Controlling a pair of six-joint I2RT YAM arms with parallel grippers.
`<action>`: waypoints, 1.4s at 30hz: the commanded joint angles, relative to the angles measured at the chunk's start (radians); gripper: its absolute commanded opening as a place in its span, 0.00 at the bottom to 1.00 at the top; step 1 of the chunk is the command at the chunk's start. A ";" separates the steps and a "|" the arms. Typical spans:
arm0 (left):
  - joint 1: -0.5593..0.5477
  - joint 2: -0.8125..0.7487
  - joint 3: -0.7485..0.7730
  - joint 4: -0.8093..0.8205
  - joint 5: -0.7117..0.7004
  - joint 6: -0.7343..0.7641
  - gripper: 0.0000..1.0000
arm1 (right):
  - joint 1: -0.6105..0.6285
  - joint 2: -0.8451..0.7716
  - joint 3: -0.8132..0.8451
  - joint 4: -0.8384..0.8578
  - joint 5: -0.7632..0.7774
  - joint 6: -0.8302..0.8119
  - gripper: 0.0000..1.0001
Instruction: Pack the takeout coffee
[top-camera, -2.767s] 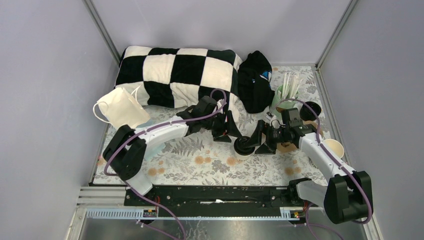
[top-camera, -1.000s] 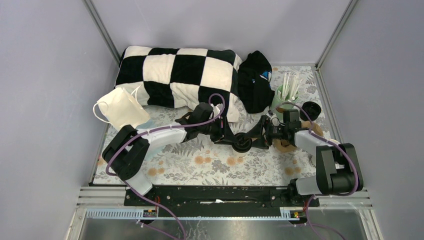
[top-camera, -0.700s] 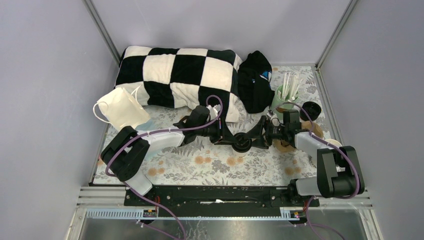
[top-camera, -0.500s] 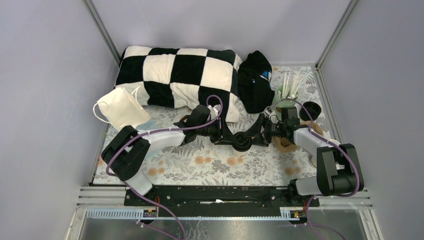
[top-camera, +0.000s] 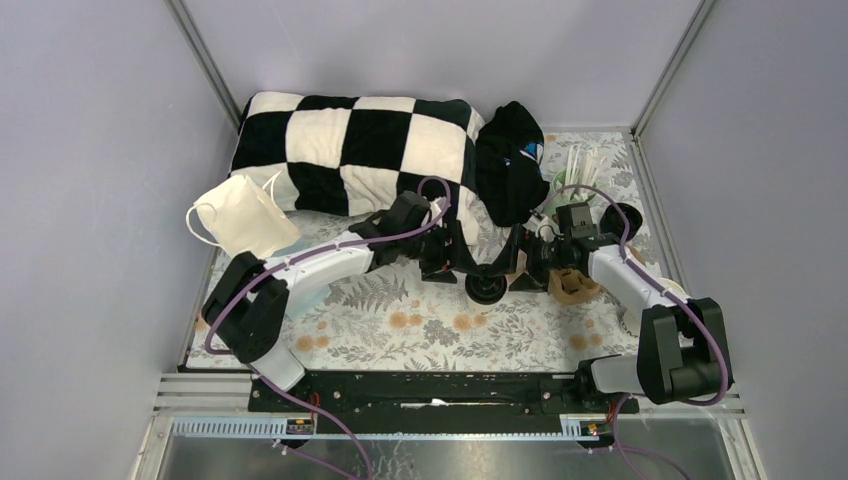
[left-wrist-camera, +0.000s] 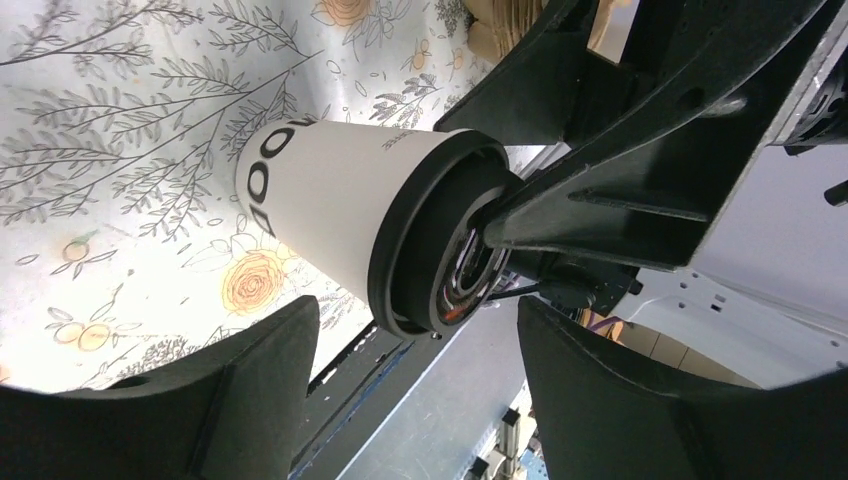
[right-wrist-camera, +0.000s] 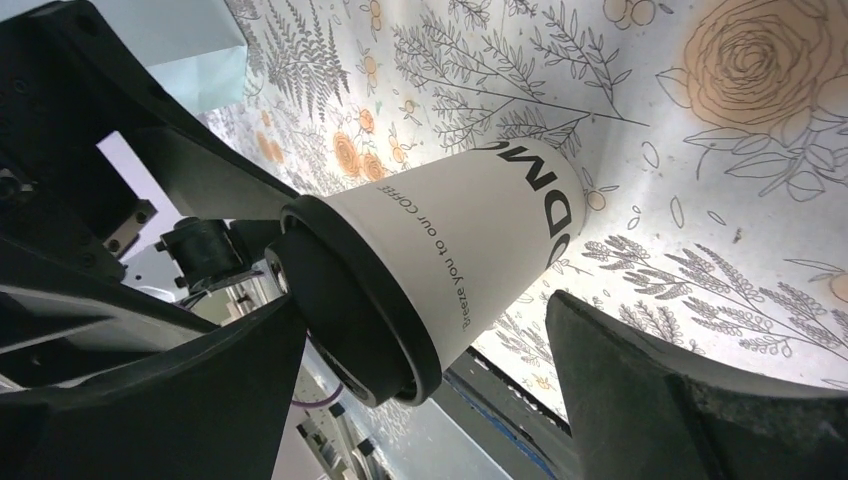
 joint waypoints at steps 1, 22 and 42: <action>0.048 -0.094 -0.005 -0.018 -0.006 0.005 0.79 | 0.007 -0.013 0.098 -0.150 0.061 -0.081 0.97; 0.101 0.044 -0.061 0.112 0.069 -0.039 0.55 | 0.014 0.086 0.099 -0.077 -0.090 -0.087 0.88; 0.084 -0.010 -0.046 0.093 0.040 -0.048 0.54 | 0.015 0.075 0.036 -0.011 -0.090 -0.057 0.86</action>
